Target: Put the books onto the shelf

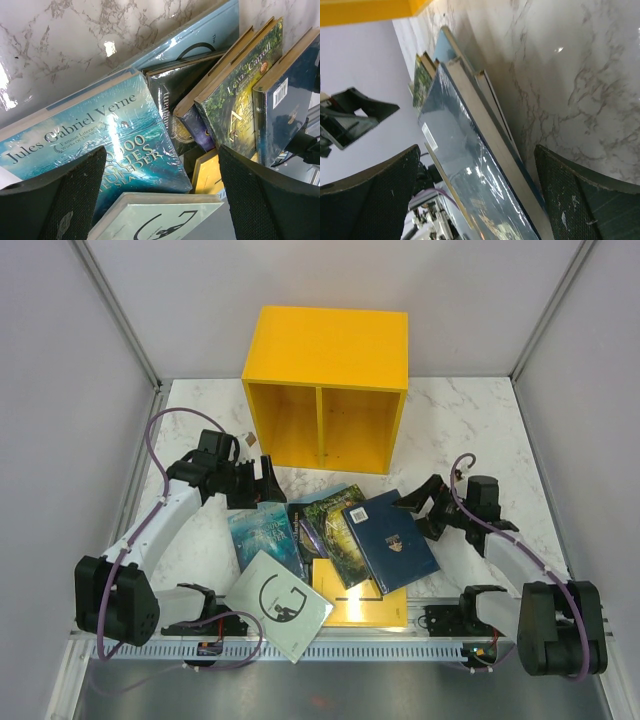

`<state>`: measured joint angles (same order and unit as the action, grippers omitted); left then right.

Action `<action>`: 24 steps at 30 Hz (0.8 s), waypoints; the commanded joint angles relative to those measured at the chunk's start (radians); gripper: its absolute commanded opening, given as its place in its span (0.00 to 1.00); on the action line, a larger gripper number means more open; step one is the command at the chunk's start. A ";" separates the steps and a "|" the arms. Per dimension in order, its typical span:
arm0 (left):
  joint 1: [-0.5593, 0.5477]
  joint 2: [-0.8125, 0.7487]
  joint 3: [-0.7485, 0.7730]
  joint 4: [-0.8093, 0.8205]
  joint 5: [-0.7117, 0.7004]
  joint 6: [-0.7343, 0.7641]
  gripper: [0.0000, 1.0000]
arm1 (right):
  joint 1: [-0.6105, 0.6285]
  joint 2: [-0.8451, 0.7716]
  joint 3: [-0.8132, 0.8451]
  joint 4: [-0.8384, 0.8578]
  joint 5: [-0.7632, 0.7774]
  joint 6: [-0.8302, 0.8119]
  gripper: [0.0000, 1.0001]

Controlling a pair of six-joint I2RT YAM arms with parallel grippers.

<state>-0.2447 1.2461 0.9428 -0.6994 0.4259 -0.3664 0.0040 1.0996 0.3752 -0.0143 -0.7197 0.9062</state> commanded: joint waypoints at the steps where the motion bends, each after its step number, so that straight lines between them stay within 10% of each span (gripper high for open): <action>1: -0.005 0.000 -0.002 0.028 0.039 0.007 0.94 | 0.031 -0.027 -0.050 0.115 -0.078 0.034 0.98; 7: -0.005 0.012 0.001 0.032 0.043 0.007 0.94 | 0.040 -0.067 -0.090 0.214 -0.162 0.089 0.93; 16: -0.005 0.026 -0.007 0.044 0.050 0.003 0.94 | 0.045 -0.058 -0.108 0.274 -0.213 0.109 0.00; 24: -0.005 0.027 0.013 0.055 0.085 -0.005 0.94 | 0.063 -0.061 -0.050 0.174 -0.239 0.063 0.09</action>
<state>-0.2447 1.2697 0.9421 -0.6762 0.4534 -0.3664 0.0578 1.0466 0.2729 0.1936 -0.9184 1.0054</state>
